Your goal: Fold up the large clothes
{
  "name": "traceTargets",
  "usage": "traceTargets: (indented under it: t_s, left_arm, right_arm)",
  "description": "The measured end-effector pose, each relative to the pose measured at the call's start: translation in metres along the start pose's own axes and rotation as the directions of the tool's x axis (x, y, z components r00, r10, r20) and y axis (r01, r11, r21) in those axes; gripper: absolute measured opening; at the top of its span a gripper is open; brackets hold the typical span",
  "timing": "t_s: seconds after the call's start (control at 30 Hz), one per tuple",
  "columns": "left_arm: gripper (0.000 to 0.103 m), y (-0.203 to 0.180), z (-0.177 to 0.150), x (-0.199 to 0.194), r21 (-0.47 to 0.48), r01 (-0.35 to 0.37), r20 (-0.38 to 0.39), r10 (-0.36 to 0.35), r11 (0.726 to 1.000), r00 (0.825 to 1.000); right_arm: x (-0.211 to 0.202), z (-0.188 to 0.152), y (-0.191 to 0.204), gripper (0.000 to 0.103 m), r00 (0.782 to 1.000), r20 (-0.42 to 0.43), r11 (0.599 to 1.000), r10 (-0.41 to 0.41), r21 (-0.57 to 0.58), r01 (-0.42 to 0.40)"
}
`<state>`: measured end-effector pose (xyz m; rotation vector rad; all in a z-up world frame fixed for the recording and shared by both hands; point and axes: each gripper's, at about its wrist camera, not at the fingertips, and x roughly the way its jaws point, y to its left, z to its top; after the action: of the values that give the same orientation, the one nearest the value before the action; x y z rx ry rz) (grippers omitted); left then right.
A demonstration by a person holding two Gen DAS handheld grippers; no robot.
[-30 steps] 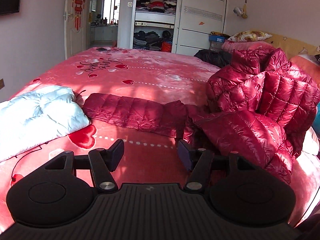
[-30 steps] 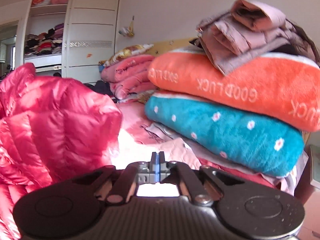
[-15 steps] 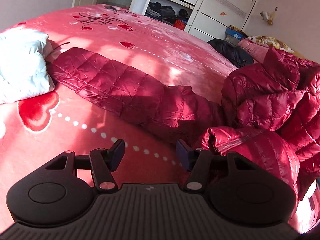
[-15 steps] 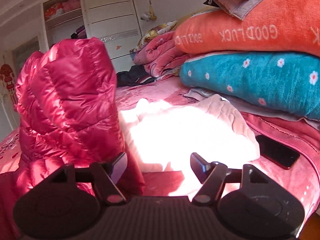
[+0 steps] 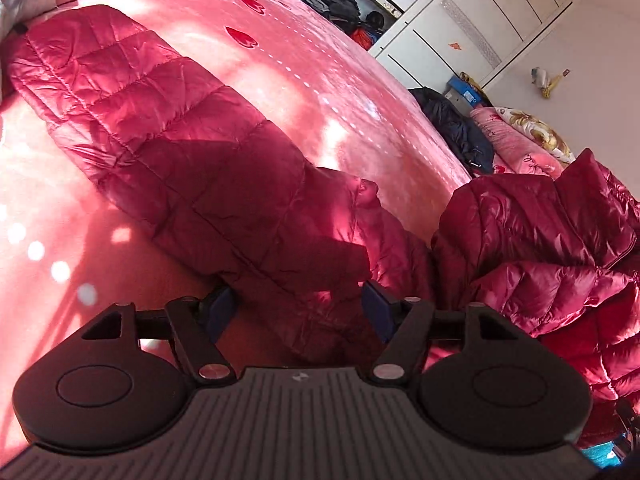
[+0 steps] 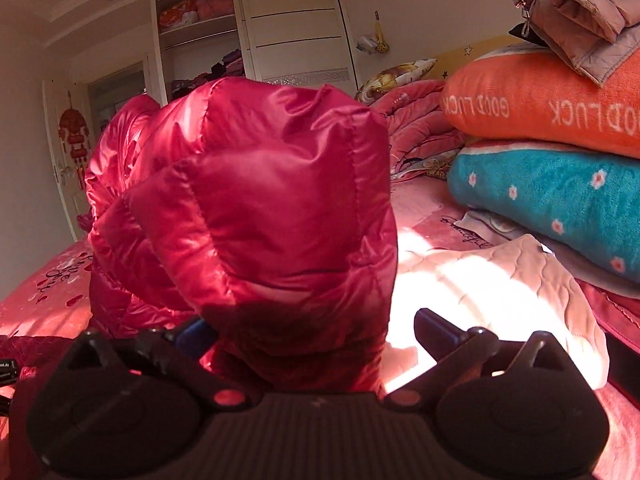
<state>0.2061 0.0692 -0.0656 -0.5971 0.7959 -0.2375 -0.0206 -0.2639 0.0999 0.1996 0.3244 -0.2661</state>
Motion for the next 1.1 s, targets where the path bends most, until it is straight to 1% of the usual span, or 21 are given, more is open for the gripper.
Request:
traceTargets:
  t_s: [0.07,0.13,0.17,0.23,0.3,0.33,0.37,0.4,0.43,0.47,0.5,0.53,0.57,0.6,0.7,0.83,0.87,1.0,1.03,1.1]
  left_arm:
    - [0.098,-0.004,0.004,0.008,0.01,0.014,0.002,-0.014,1.0,1.0]
    - [0.098,-0.016,0.008,0.016,0.038,-0.001,-0.004,0.001,0.999,1.0]
    - [0.095,-0.021,0.01,0.022,0.054,-0.009,-0.009,0.01,0.998,1.0]
    - [0.081,-0.03,0.013,0.032,0.082,-0.028,-0.017,0.029,0.996,0.999]
    - [0.056,-0.037,0.018,0.042,0.098,-0.048,-0.034,0.052,0.994,0.998]
    - [0.049,-0.041,0.02,0.045,0.116,-0.054,-0.04,0.059,0.992,0.997]
    - [0.036,-0.046,0.021,0.047,0.138,-0.063,-0.042,0.07,0.988,0.997]
    - [0.028,-0.051,0.021,0.047,0.159,-0.076,-0.038,0.083,0.984,0.996]
    - [0.024,-0.055,0.022,0.046,0.171,-0.082,-0.034,0.089,0.982,0.995]
    - [0.019,-0.059,0.023,0.045,0.184,-0.082,-0.027,0.088,0.98,0.996]
    - [0.015,-0.063,0.026,0.04,0.2,-0.077,-0.008,0.08,0.977,0.997]
    - [0.015,-0.067,0.028,0.037,0.209,-0.068,0.013,0.067,0.976,0.998]
    - [0.013,-0.07,0.031,0.031,0.214,-0.059,0.031,0.054,0.975,0.998]
    - [0.013,-0.073,0.034,0.026,0.221,-0.053,0.052,0.043,0.974,0.998]
    - [0.012,-0.077,0.045,0.006,0.24,-0.052,0.11,0.026,0.969,0.994]
    - [0.011,-0.078,0.061,-0.025,0.261,-0.075,0.198,0.023,0.962,0.98]
    - [0.011,-0.077,0.066,-0.034,0.266,-0.089,0.224,0.028,0.96,0.974]
    - [0.011,-0.067,0.086,-0.07,0.261,-0.152,0.332,0.059,0.953,0.941]
    - [0.011,-0.066,0.091,-0.076,0.26,-0.18,0.367,0.075,0.949,0.927]
    - [0.011,-0.06,0.1,-0.092,0.243,-0.215,0.416,0.098,0.946,0.904]
  right_arm:
    - [0.009,0.006,0.001,0.102,1.0,0.007,1.0,-0.001,-0.003,0.001]
    - [0.018,0.011,-0.001,0.102,1.0,0.007,1.0,0.001,0.018,-0.001]
    - [0.021,0.012,-0.003,0.102,1.0,0.008,1.0,0.001,0.029,-0.001]
    - [0.026,0.014,-0.006,0.102,1.0,0.013,0.999,-0.001,0.043,0.001]
    - [0.033,0.016,-0.007,0.102,1.0,0.017,0.999,-0.004,0.053,0.003]
    - [0.036,0.017,-0.008,0.102,1.0,0.018,0.998,-0.005,0.055,0.004]
    - [0.039,0.017,-0.009,0.102,1.0,0.023,0.998,-0.012,0.057,0.011]
    - [0.042,0.018,-0.01,0.098,1.0,0.024,0.998,-0.009,0.062,0.008]
    - [0.045,0.02,-0.012,0.092,1.0,0.021,0.998,0.001,0.069,-0.003]
    - [0.049,0.022,-0.013,0.075,1.0,0.009,0.997,0.017,0.08,-0.018]
    - [0.053,0.024,-0.013,0.055,1.0,-0.006,0.996,0.021,0.084,-0.021]
    - [0.056,0.026,-0.012,0.046,1.0,-0.021,0.997,0.016,0.081,-0.014]
    - [0.056,0.027,-0.01,0.035,1.0,-0.024,0.997,0.021,0.08,-0.019]
    - [0.056,0.029,-0.01,0.03,0.999,-0.021,0.996,0.025,0.081,-0.024]
    - [0.054,0.036,-0.001,0.022,1.0,-0.008,0.999,0.021,0.047,-0.021]
    - [0.056,0.044,0.019,0.017,1.0,0.007,0.999,0.024,-0.045,-0.024]
    - [0.058,0.046,0.024,0.017,0.999,0.015,0.998,0.034,-0.062,-0.033]
    - [0.069,0.056,0.048,0.015,0.997,0.036,0.991,0.075,-0.114,-0.071]
    - [0.072,0.058,0.054,0.015,0.996,0.036,0.989,0.086,-0.123,-0.081]
    - [0.086,0.063,0.07,0.015,0.992,0.042,0.983,0.115,-0.147,-0.108]
